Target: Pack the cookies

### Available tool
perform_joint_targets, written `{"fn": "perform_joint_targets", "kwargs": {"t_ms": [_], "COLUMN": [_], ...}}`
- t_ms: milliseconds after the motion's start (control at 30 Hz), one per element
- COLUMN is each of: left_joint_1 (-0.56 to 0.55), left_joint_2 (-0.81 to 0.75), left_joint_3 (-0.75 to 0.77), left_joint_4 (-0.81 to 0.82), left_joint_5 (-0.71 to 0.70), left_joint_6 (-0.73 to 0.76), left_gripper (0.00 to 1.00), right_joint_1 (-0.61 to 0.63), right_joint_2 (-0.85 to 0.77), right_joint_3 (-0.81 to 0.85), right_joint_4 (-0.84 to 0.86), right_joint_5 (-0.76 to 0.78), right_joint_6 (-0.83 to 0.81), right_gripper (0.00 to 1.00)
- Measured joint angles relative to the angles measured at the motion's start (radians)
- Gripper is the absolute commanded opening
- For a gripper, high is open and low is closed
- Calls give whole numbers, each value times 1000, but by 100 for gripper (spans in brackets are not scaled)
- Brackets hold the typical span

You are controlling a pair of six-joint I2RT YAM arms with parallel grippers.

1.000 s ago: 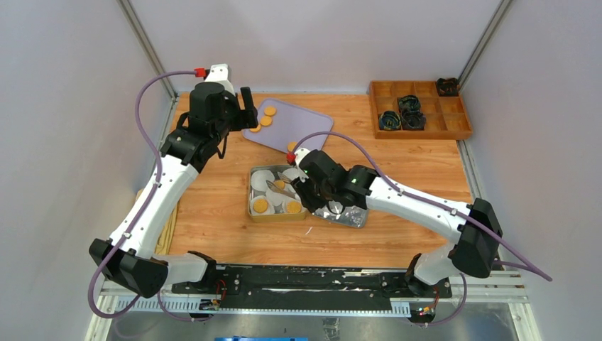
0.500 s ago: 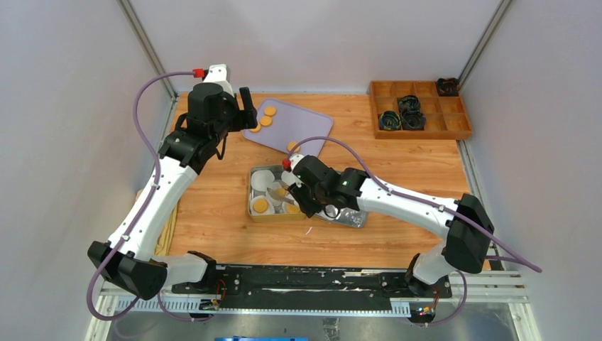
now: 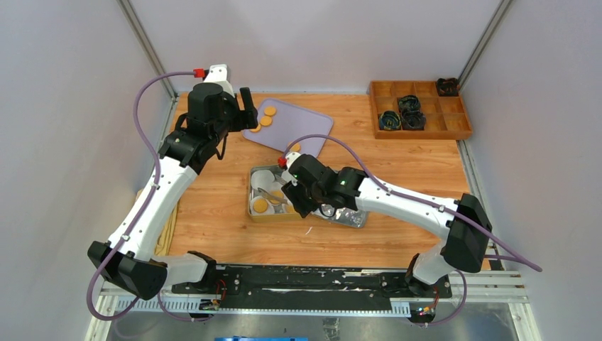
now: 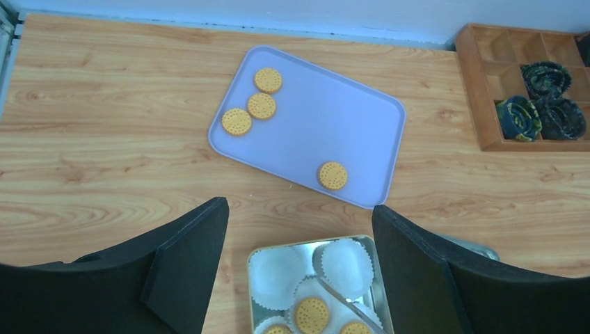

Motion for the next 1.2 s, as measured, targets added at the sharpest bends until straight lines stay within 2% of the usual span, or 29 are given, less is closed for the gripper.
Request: {"fn": "perform_joint_targets", "kwargs": {"t_ms": [267, 567, 767, 867, 1000, 1200], "left_joint_1": [0, 0, 0, 0, 0, 0], "left_joint_2": [0, 0, 0, 0, 2, 8], "left_joint_3": [0, 0, 0, 0, 0, 0], "left_joint_4": [0, 3, 3, 4, 7, 10], "left_joint_5": [10, 25, 26, 26, 25, 13], "left_joint_6": [0, 0, 0, 0, 0, 5], "left_gripper": [82, 82, 82, 82, 82, 82], "right_joint_1": [0, -3, -68, -141, -217, -245], "right_joint_2": [0, -11, 1, 62, 232, 469], "right_joint_3": [2, 74, 146, 205, 341, 518], "right_joint_4": [-3, -22, -21, -12, 3, 10], "right_joint_5": [31, 217, 295, 296, 288, 246], "right_joint_6": [0, -35, -47, -64, -100, -143], "right_gripper": [51, 50, 48, 48, 49, 49]}}
